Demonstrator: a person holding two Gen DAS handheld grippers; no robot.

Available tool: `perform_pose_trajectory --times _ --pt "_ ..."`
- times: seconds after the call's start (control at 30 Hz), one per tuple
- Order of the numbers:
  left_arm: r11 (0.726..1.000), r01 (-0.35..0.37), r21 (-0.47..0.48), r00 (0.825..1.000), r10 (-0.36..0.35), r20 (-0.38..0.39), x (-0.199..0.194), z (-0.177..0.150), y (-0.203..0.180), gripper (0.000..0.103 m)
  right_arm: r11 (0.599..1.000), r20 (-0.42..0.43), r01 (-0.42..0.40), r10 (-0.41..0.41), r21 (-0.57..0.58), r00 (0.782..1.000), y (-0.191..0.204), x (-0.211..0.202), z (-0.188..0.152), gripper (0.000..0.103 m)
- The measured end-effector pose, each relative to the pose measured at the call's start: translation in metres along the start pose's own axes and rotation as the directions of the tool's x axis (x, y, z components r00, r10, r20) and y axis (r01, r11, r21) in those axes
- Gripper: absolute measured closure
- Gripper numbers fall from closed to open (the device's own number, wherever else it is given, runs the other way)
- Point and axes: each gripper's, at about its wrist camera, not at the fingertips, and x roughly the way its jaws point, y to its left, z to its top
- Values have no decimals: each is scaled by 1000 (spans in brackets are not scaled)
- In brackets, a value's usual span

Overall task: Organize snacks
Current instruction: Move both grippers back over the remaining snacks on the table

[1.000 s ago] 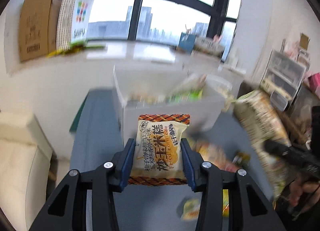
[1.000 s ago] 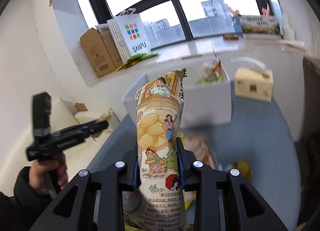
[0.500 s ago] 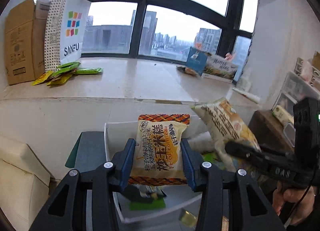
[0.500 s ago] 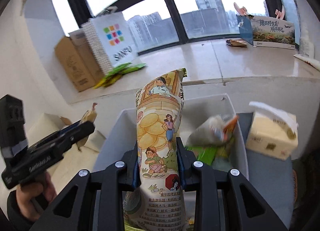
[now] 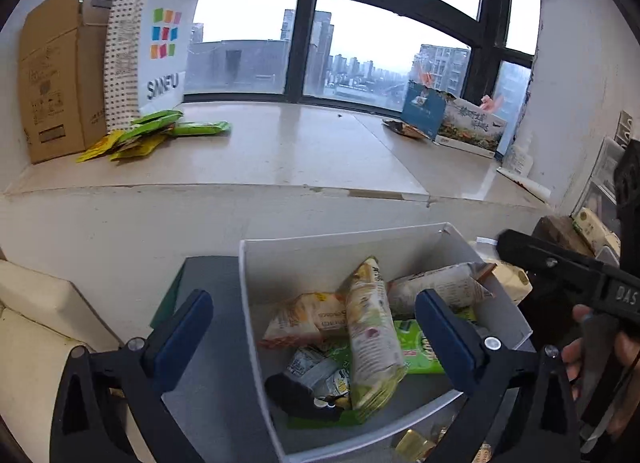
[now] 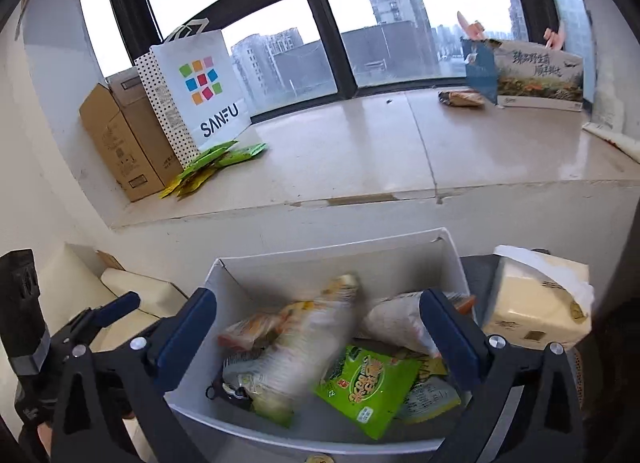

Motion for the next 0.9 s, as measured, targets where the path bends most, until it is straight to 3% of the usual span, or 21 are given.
perform_pose_trajectory --times 0.23,0.4,0.6,0.77,0.9 --pt "999 0 54 998 -3 58 -40 -7 -6 0 999 96 -8 11 -35 995 2 -48 -11 0" --pt "994 45 97 993 -56 107 -93 -41 -15 0 993 149 -36 53 -112 987 6 -98 -43 0" --pt "984 149 95 980 -160 122 -149 -105 -20 0 982 192 -74 107 -172 975 5 -153 -116 0" --pt "980 196 16 976 -197 91 -172 -160 -14 0 992 204 -97 113 -86 972 -14 -181 -190 0" --pt "979 201 17 978 -201 54 -177 -187 -17 0 998 97 -36 40 -49 995 -23 -168 -234 0"
